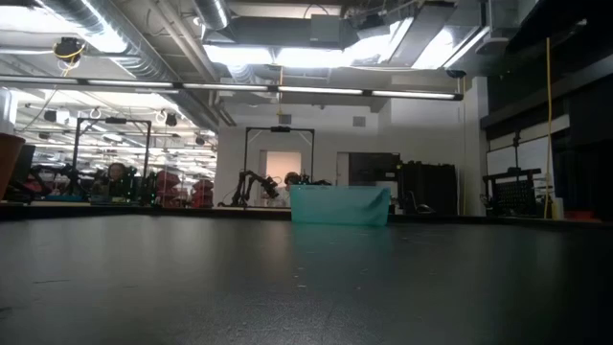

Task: Sort silverware by color (type)
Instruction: Return to Home Position

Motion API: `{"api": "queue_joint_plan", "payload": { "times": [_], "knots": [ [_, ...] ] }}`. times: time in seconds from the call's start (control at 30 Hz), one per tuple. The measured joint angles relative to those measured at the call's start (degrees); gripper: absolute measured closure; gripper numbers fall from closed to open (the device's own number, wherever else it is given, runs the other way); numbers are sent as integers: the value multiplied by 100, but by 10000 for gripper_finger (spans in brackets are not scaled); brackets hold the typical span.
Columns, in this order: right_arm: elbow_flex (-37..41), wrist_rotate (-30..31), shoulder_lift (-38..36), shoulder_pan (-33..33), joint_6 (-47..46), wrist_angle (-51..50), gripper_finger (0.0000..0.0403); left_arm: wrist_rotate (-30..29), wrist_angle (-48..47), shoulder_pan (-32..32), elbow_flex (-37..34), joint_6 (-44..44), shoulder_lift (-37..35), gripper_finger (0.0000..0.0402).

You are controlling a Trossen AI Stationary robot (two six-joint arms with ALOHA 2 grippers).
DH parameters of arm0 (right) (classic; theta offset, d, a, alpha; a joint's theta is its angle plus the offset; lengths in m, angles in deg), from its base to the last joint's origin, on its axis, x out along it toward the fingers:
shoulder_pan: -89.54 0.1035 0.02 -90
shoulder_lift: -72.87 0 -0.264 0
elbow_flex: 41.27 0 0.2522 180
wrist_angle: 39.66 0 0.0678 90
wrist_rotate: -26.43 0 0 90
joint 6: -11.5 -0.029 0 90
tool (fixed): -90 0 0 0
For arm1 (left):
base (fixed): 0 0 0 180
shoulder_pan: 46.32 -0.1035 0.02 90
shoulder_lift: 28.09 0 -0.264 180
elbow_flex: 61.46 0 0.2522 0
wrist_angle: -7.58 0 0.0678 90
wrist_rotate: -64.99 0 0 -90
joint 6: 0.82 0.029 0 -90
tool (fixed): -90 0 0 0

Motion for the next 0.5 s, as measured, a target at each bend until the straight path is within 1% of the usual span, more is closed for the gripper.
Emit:
{"api": "queue_joint_plan", "payload": {
  "times": [0.07,0.13,0.2,0.27,0.33,0.4,0.43,0.5],
  "knots": [
    [0,30,-187,-19,295,7,340,-479,-3,-266,201,543,-46,397],
    [0,190,-410,-133,637,43,340,-913,59,-645,404,1256,-77,397],
    [0,294,-687,-343,1011,87,340,-1136,202,-1118,605,2251,-81,400],
    [-2,241,-980,-700,1514,322,340,-1191,425,-1652,822,3353,-78,400],
    [-2,-52,-1244,-1104,2190,697,340,-1171,765,-2188,1025,4520,-78,400],
    [-2,-568,-1507,-1498,2961,1117,340,-1102,996,-2616,1308,5626,-73,401],
    [-2,-870,-1652,-1686,3341,1296,340,-1051,970,-2799,1474,6103,-78,401],
    [-2,-1476,-1983,-1970,3914,1524,340,-1001,926,-3038,1753,6791,-214,401]
  ]
}}
